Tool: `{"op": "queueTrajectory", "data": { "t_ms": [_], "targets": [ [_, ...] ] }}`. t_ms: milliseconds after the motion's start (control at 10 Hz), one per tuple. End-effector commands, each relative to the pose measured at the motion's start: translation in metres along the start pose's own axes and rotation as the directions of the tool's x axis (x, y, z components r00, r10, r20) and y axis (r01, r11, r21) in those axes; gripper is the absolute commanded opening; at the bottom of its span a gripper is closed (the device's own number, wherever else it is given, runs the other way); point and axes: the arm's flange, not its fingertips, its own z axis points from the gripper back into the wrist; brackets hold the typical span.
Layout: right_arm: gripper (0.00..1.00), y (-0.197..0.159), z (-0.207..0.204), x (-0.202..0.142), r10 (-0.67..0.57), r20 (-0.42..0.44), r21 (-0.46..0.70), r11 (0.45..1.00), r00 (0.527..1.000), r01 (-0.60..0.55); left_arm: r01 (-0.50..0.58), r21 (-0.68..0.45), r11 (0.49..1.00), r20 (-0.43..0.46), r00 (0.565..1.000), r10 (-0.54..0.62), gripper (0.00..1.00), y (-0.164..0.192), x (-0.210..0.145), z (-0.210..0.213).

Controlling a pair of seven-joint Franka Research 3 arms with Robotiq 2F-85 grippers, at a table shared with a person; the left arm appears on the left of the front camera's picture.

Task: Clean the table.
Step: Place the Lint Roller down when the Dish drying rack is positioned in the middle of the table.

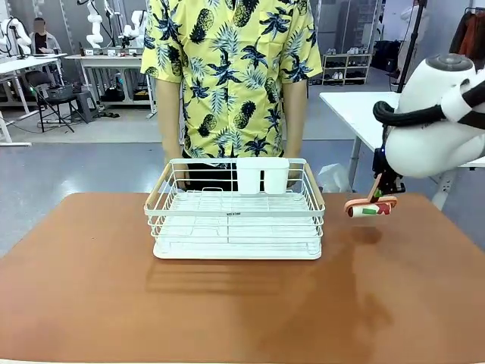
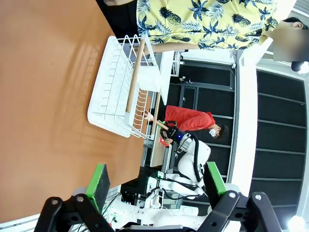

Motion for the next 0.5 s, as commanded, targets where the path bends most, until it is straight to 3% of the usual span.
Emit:
{"op": "queueTrajectory", "data": {
  "t_ms": [0, 400],
  "targets": [
    [0.21, -0.003, -0.013, -0.006, -0.064, -0.003, 0.017, 0.998, 0.998, 0.064, 0.011, -0.015, 1.0, -0.005, 1.0, -0.011, 1.0, 0.0, -0.002, 0.003],
    [0.21, -0.009, -0.031, 0.004, -0.082, -0.05, -0.047, 0.996, 0.995, 0.079, 0.011, -0.015, 1.0, -0.005, 1.0, -0.011, 1.0, 0.0, -0.002, 0.003]
  ]
}}
